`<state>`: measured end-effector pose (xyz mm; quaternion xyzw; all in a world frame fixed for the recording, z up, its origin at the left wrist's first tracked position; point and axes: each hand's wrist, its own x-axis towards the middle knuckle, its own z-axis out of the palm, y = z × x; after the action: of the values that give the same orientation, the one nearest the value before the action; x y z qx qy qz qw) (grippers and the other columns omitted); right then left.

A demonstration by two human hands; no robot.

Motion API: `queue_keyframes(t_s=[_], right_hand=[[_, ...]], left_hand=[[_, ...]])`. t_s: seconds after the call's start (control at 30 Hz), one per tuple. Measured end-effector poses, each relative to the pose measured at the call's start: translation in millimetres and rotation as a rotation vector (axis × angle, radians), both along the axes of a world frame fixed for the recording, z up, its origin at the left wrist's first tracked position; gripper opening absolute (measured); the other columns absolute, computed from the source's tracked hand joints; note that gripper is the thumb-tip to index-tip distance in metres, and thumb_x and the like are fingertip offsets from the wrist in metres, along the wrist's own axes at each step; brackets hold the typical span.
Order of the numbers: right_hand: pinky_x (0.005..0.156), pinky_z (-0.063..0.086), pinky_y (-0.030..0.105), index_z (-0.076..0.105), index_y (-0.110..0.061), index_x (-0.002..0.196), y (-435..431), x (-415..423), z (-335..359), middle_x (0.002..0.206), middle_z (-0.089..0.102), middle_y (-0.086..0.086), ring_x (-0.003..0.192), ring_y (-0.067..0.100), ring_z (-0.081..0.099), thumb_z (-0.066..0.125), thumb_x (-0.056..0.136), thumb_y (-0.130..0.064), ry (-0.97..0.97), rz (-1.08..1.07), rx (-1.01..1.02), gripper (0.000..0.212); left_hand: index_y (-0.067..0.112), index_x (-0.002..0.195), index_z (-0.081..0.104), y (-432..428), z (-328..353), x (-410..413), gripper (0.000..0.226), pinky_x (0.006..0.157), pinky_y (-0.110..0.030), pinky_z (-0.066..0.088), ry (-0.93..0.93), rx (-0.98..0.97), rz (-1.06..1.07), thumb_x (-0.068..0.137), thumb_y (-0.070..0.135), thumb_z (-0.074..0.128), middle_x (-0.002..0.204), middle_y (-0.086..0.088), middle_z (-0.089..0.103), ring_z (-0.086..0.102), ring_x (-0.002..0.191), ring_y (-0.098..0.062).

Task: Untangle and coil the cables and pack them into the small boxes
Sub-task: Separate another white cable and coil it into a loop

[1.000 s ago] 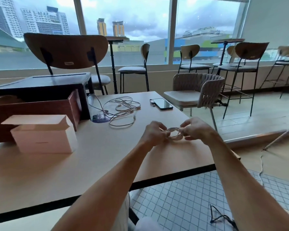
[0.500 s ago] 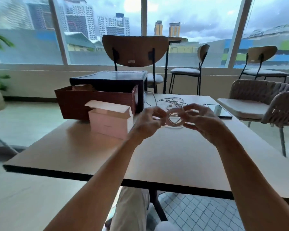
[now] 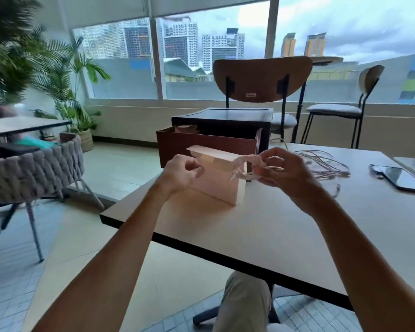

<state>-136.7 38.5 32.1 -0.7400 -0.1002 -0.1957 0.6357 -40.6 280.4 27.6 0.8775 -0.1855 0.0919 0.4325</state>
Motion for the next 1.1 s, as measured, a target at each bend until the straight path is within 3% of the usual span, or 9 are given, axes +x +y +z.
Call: queue_keyframes(t_s=[0.13, 0.23, 0.33, 0.57, 0.7, 0.77, 0.9, 1.0, 1.1], right_hand=[[0.082, 0.06, 0.044, 0.061, -0.001, 0.1, 3.2, 11.6, -1.4, 0.103, 0.072, 0.017, 0.088, 0.027, 0.072, 0.073, 0.084, -0.002, -0.068, -0.141, 0.039, 0.02], [0.079, 0.061, 0.046, 0.061, -0.012, 0.095, 2.9, 19.9, 0.0, 0.101, 0.072, 0.013, 0.088, 0.024, 0.073, 0.075, 0.084, -0.008, -0.104, -0.182, -0.047, 0.018], [0.078, 0.061, 0.047, 0.057, -0.011, 0.096, 5.4, 28.1, -1.7, 0.097, 0.073, 0.01, 0.086, 0.022, 0.073, 0.075, 0.085, -0.01, -0.12, -0.215, -0.108, 0.02], [0.078, 0.06, 0.052, 0.054, -0.01, 0.09, 2.2, 51.6, -20.6, 0.095, 0.073, 0.013, 0.088, 0.032, 0.072, 0.074, 0.085, -0.004, 0.01, -0.15, -0.15, 0.022], [0.074, 0.062, 0.045, 0.054, -0.009, 0.089, -4.0, 57.2, -38.7, 0.092, 0.069, 0.011, 0.082, 0.026, 0.07, 0.072, 0.086, -0.002, 0.077, -0.213, -0.06, 0.02], [0.075, 0.061, 0.043, 0.053, -0.01, 0.086, -6.2, 59.3, -45.6, 0.089, 0.067, 0.008, 0.081, 0.023, 0.067, 0.071, 0.087, -0.001, 0.124, -0.224, -0.016, 0.02], [0.066, 0.058, 0.036, 0.048, -0.011, 0.082, -13.3, 60.5, -53.0, 0.087, 0.065, 0.009, 0.081, 0.023, 0.065, 0.067, 0.089, 0.002, 0.175, -0.187, 0.216, 0.024], [0.069, 0.059, 0.038, 0.05, -0.01, 0.087, -20.5, 53.8, -49.3, 0.088, 0.065, 0.014, 0.082, 0.024, 0.065, 0.068, 0.09, -0.003, 0.181, -0.151, 0.29, 0.019], [0.079, 0.058, 0.044, 0.051, -0.01, 0.09, -23.3, 48.1, -36.8, 0.096, 0.069, 0.019, 0.089, 0.028, 0.067, 0.069, 0.09, -0.008, 0.118, -0.125, 0.309, 0.018]], left_hand=[[0.014, 0.108, 0.068, -0.2, -12.7, 17.0, 0.02, 0.079, -0.03, 0.043, 0.028, -0.006, 0.281, 0.097, 0.028, 0.062, 0.103, -0.003, 0.064, 0.058, 0.095, -0.019], [0.014, 0.105, 0.06, -6.2, -21.5, 30.0, 0.023, 0.075, -0.029, 0.044, 0.039, -0.17, 0.244, 0.097, 0.035, 0.061, 0.097, 0.001, 0.061, 0.057, 0.093, -0.019], [0.016, 0.109, 0.055, -11.8, -28.1, 40.9, 0.027, 0.074, -0.027, 0.043, 0.075, -0.269, 0.162, 0.097, 0.04, 0.058, 0.096, 0.004, 0.057, 0.055, 0.093, -0.016], [0.023, 0.105, 0.052, -14.7, -44.6, 69.4, 0.03, 0.096, -0.039, 0.047, 0.348, -0.114, 0.075, 0.09, 0.044, 0.068, 0.115, -0.006, 0.059, 0.057, 0.107, -0.022], [0.019, 0.121, 0.058, -16.4, -32.6, 68.7, 0.042, 0.102, -0.039, 0.048, 0.458, 0.013, -0.024, 0.09, 0.045, 0.068, 0.12, -0.003, 0.06, 0.059, 0.113, -0.022], [0.014, 0.124, 0.062, -20.2, -23.4, 69.2, 0.05, 0.096, -0.042, 0.054, 0.587, -0.009, -0.074, 0.086, 0.047, 0.071, 0.119, -0.006, 0.067, 0.066, 0.108, -0.024], [0.01, 0.125, 0.057, -29.9, -7.6, 63.2, 0.056, 0.067, -0.042, 0.06, 0.722, -0.057, -0.053, 0.085, 0.045, 0.074, 0.113, -0.017, 0.07, 0.071, 0.091, -0.03], [-0.001, 0.125, 0.059, -30.3, -0.5, 54.3, 0.052, 0.073, -0.04, 0.062, 0.752, -0.181, -0.176, 0.086, 0.03, 0.074, 0.107, -0.018, 0.073, 0.072, 0.09, -0.025], [0.003, 0.13, 0.057, -26.3, 0.2, 46.1, 0.06, 0.079, -0.038, 0.061, 0.665, -0.348, -0.342, 0.075, 0.017, 0.076, 0.113, -0.018, 0.071, 0.071, 0.1, -0.026]])
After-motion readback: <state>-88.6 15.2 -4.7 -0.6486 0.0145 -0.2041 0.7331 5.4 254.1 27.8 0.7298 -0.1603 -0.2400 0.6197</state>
